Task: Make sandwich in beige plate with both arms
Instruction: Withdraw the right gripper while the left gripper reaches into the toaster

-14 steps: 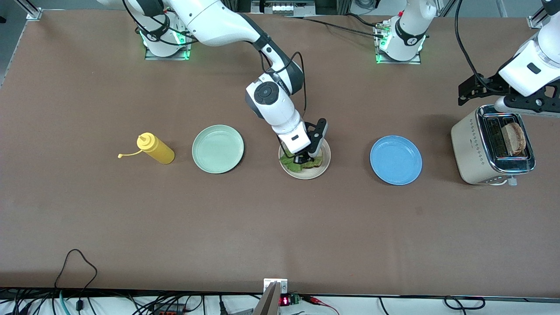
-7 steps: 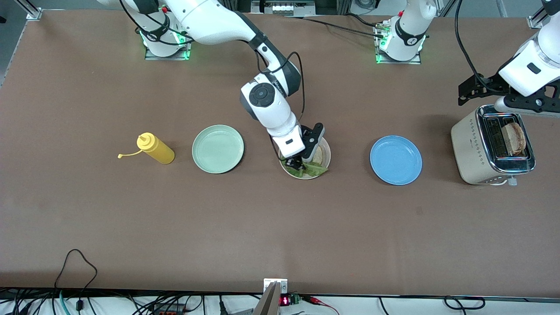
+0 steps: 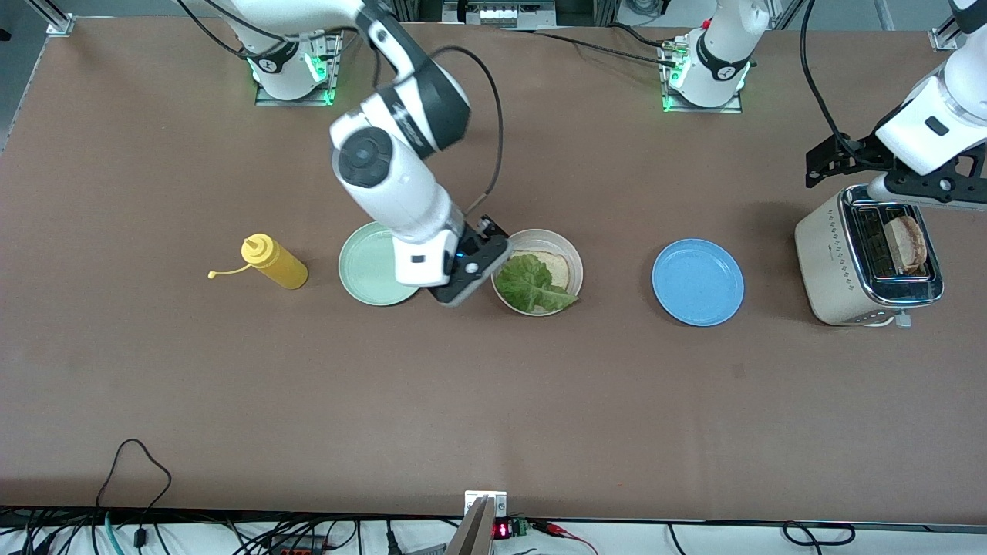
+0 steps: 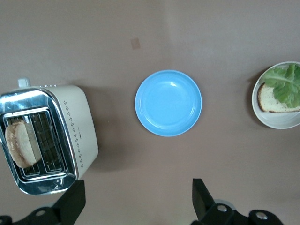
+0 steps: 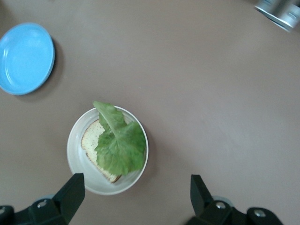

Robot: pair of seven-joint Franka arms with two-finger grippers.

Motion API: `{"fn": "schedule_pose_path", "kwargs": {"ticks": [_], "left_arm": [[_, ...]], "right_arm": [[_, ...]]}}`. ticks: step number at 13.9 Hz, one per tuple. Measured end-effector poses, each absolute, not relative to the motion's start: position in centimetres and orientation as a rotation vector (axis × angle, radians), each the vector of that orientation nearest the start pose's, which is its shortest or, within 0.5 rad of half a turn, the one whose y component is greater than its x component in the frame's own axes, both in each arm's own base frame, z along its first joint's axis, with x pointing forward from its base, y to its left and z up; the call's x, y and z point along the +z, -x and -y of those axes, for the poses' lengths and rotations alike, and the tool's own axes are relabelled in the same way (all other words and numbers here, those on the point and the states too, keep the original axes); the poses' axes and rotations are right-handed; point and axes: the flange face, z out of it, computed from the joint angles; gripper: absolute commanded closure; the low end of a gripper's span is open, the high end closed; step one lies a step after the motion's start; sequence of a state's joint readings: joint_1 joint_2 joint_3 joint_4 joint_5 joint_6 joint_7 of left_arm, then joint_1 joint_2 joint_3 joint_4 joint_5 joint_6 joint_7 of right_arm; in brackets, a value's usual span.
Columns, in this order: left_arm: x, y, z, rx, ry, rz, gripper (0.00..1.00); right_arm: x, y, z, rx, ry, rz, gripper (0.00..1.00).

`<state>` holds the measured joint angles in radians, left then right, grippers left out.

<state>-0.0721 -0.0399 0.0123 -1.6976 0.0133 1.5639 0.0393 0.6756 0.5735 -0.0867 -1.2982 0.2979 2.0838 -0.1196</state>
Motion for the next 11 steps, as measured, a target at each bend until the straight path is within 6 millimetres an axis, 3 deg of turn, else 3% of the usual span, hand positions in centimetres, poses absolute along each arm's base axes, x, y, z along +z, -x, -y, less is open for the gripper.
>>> {"fn": "schedule_pose_path", "kwargs": {"ticks": [3,6,8,11], "left_arm": [[57.6,-54.7,0.5,0.255,3.114,-0.066,0.0],[53.3,-57.1,-5.2,0.376,3.1,0.083,0.0],[50.3,-58.1,-9.3,0.447,3.037,0.133,0.0],[47.2,-59.6,-14.4,0.398,2.973,0.057,0.0]], "right_arm": [[46.6,-61.7,-37.7,-0.15,2.825,0.692,0.0],[47.9,-63.7,-30.3,-0.072,2.923,0.552,0.0],[47.5,-64.4,-26.5,0.006,2.971,0.474,0.0],[45.4,-65.4,-21.9,0.07,3.015,0.363,0.0]]}}
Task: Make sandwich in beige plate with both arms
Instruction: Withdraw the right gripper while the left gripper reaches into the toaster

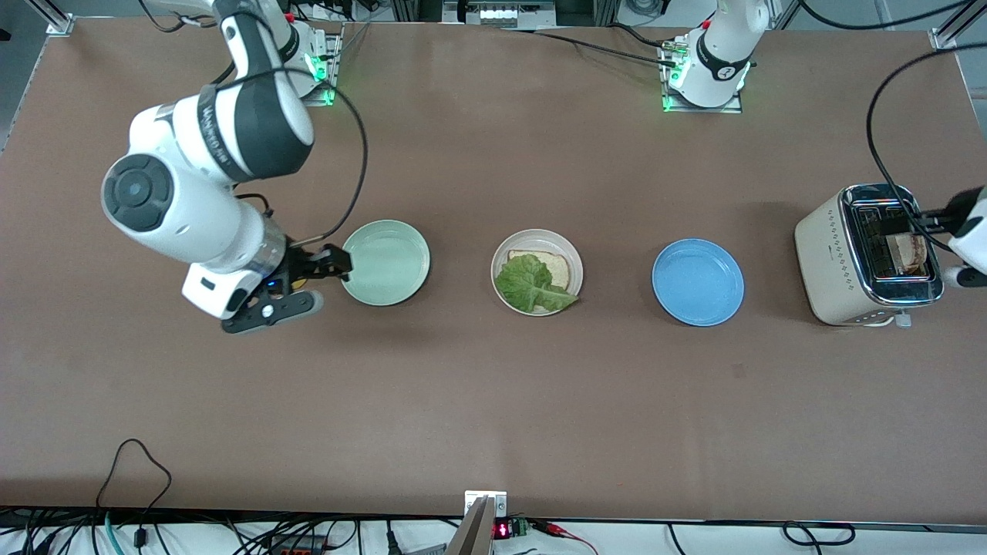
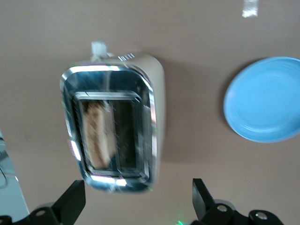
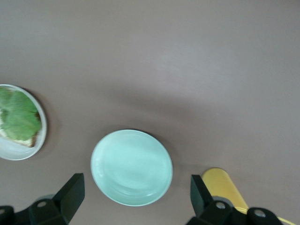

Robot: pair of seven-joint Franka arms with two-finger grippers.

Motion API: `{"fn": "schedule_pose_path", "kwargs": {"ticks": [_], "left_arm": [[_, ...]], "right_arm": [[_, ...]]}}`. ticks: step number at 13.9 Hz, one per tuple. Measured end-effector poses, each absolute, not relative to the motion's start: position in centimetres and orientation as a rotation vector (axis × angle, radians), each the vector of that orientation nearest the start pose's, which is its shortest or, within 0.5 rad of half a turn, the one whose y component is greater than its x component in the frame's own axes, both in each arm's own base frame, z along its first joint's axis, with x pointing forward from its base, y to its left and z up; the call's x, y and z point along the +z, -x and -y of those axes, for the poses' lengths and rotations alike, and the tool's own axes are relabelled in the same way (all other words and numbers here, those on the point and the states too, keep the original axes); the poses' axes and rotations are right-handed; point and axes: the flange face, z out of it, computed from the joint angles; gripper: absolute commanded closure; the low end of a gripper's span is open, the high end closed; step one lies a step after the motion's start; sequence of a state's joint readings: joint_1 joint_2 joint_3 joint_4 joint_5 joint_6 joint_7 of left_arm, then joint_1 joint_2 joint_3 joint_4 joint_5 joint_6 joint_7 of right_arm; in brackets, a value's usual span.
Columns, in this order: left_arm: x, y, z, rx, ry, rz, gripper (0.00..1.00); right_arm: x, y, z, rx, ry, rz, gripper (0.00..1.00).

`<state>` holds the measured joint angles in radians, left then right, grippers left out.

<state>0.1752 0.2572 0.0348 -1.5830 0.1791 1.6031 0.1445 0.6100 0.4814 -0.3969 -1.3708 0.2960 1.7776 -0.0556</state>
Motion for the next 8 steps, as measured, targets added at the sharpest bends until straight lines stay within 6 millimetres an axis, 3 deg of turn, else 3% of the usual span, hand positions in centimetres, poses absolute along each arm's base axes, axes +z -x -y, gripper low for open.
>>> {"fn": "schedule_pose_path", "kwargs": {"ticks": [4,7,8], "left_arm": [[43.2,-59.5,-19.8,0.31,2.985,-0.059,0.0],[39.6,-58.0,-22.2,0.256,2.993,-0.11,0.0],[38.4,-57.4,-22.7,0.235,2.995,-0.13,0.06]], "right_arm": [[45.3,-66.2,-18.8,0.068,3.033,0.282,0.0],[46.3,-66.9,-15.8,0.035,3.058,0.211,0.0],[46.6,-67.1,-15.0,0.027,3.064,0.19,0.0]]}}
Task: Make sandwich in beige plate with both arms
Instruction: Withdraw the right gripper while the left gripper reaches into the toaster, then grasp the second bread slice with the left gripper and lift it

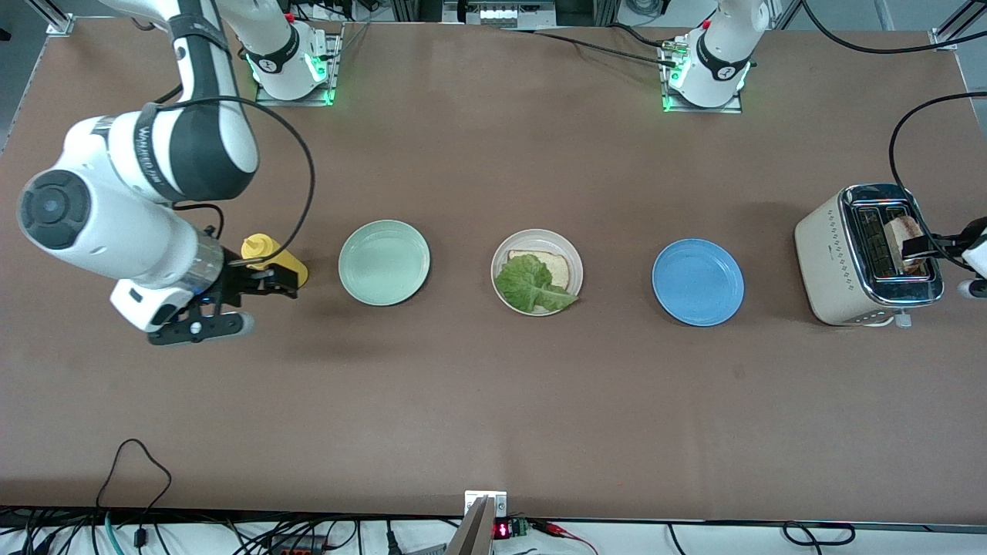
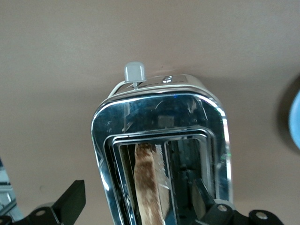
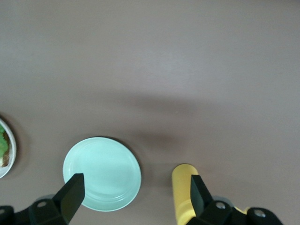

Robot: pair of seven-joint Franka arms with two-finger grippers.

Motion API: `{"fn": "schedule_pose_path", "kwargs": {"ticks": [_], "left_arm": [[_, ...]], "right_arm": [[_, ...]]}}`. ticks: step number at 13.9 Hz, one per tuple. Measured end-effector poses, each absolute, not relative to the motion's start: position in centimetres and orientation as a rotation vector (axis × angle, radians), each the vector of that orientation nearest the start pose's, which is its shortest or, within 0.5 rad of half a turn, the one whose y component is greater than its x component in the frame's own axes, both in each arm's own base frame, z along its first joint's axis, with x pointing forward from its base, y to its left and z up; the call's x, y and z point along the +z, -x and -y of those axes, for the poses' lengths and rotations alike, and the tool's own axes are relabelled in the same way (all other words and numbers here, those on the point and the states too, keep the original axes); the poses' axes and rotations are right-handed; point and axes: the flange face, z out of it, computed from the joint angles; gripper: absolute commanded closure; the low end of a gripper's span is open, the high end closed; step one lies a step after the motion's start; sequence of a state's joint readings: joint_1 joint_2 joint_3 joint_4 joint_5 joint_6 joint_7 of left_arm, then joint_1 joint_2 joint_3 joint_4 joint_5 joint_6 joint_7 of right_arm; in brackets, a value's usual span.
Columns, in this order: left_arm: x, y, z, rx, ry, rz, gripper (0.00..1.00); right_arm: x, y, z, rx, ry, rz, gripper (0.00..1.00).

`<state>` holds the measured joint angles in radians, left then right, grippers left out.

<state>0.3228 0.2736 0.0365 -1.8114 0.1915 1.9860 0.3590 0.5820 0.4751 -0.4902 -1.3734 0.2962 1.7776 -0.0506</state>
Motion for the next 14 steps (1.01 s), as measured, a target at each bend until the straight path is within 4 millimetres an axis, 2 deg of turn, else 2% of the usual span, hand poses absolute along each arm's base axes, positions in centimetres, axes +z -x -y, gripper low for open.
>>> {"fn": "schedule_pose_path", "kwargs": {"ticks": [1,3,4,5,7,10,12,14], "left_arm": [[37.4,-56.7,-23.1,0.224,2.997,-0.151,0.18],[36.2,-55.0,-23.2,0.248,3.006,-0.168,0.51],[36.0,-54.4,-23.2,0.263,3.011,-0.164,0.63],[36.0,-53.8,-23.3,0.286,3.015,-0.159,0.71],[36.2,-53.2,-23.2,0.33,3.021,-0.152,0.82],[37.0,-53.2,-22.8,0.322,3.02,-0.159,0.91],[37.1,-53.2,-22.8,0.32,3.02,-0.16,0.95],[37.1,-53.2,-22.8,0.319,3.02,-0.159,0.95]], "right_arm": [[46.9,-67.2,-14.2,0.022,3.068,0.171,0.0],[47.3,-67.4,-12.5,0.018,3.068,0.125,0.0],[47.6,-67.5,-11.1,0.014,3.063,0.098,0.0],[47.9,-67.7,-9.6,0.01,3.059,0.081,0.0],[49.4,-67.6,-7.0,-0.01,3.074,0.095,0.0],[53.3,-65.7,-3.8,0.014,3.086,0.058,0.0],[55.8,-64.3,-2.5,0.015,3.09,0.031,0.0],[57.5,-63.0,-2.2,0.01,3.091,0.003,0.0]]}}
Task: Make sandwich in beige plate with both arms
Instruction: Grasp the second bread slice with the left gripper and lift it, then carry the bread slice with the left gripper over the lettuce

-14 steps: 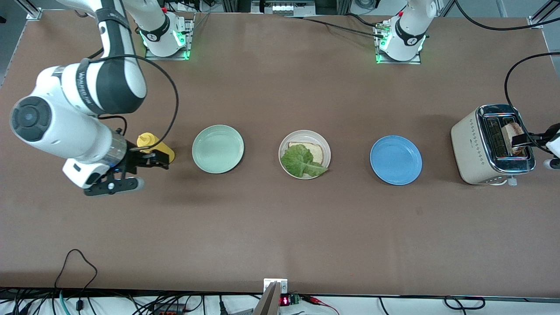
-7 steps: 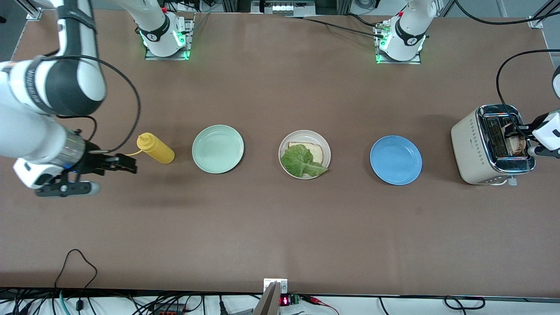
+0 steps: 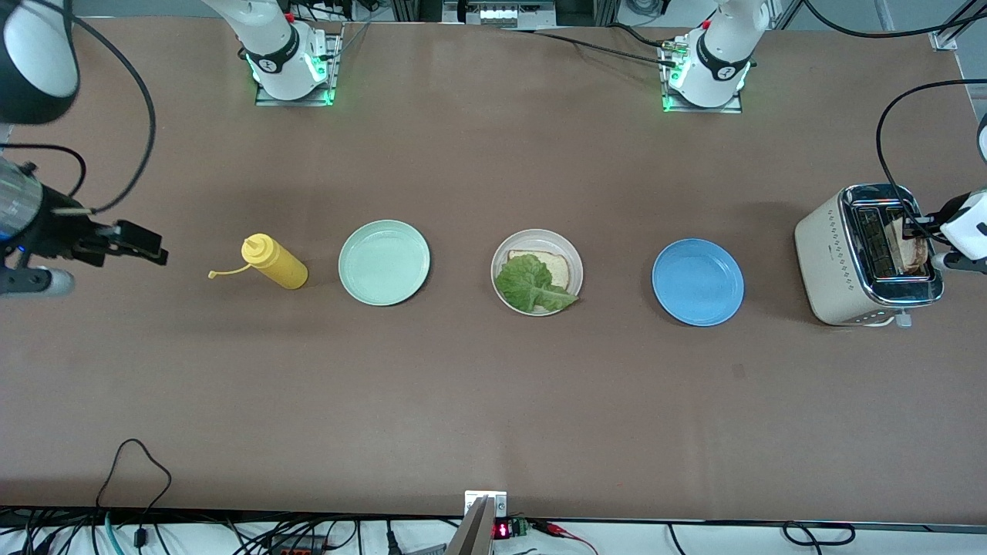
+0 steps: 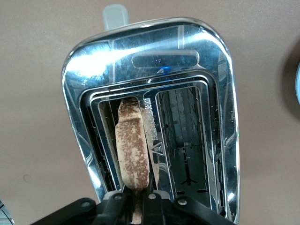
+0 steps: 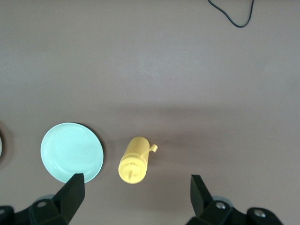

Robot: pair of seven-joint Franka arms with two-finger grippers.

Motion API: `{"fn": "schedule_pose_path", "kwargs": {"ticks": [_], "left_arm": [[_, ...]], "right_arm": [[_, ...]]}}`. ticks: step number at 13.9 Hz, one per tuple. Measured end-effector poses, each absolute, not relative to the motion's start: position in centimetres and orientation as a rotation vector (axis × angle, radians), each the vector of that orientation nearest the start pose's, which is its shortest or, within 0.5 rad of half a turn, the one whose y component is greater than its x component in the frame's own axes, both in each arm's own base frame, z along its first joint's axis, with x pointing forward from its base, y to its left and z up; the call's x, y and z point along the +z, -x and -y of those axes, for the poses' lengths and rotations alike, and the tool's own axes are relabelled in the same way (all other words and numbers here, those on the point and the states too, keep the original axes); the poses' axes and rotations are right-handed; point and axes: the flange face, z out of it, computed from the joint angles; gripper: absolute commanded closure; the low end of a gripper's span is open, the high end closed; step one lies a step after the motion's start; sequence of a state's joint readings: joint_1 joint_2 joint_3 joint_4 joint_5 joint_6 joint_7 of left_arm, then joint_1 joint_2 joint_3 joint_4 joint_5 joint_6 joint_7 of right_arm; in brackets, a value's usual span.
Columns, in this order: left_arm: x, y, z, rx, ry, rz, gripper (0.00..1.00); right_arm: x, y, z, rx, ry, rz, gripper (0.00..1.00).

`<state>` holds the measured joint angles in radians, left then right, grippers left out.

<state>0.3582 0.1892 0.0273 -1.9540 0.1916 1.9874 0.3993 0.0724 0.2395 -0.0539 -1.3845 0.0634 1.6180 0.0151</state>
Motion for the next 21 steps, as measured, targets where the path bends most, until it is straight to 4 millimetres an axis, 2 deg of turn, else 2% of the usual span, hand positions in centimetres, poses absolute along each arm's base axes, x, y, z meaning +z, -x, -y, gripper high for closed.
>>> {"fn": "schedule_pose_path", "kwargs": {"ticks": [3,5,7,10,12,14,16,18,21], "left_arm": [[38.0,-53.6,-23.0,0.296,3.015,-0.157,0.97],[39.8,-53.7,-23.0,0.316,3.014,-0.148,0.99],[42.9,-54.0,-22.6,0.358,3.015,-0.143,0.99],[50.0,-54.5,-20.2,0.419,3.015,-0.163,0.99],[54.0,-55.1,-16.6,0.437,3.012,-0.236,0.99],[55.5,-56.0,-11.4,0.447,2.999,-0.372,0.99],[55.0,-56.7,-5.1,0.474,2.993,-0.532,0.99],[53.5,-57.2,0.3,0.504,3.069,-0.581,0.99],[50.6,-58.0,5.9,0.602,3.282,-0.522,0.99]], "right_arm": [[58.7,-60.4,-2.5,0.015,3.107,-0.043,0.0],[59.1,-58.5,-2.4,0.013,3.107,-0.042,0.0],[58.8,-57.2,-2.3,-0.017,3.106,-0.04,0.0],[57.9,-56.5,-2.0,-0.028,3.135,-0.025,0.0],[57.8,-56.5,-1.9,-0.029,3.147,-0.023,0.0],[57.9,-56.5,-1.9,-0.036,3.147,-0.023,0.0],[58.4,-56.6,-1.9,-0.048,3.147,-0.013,0.0],[58.5,-56.6,-1.8,-0.051,3.147,-0.007,0.0],[58.5,-56.6,-2.3,-0.05,3.149,0.013,0.0]]}}
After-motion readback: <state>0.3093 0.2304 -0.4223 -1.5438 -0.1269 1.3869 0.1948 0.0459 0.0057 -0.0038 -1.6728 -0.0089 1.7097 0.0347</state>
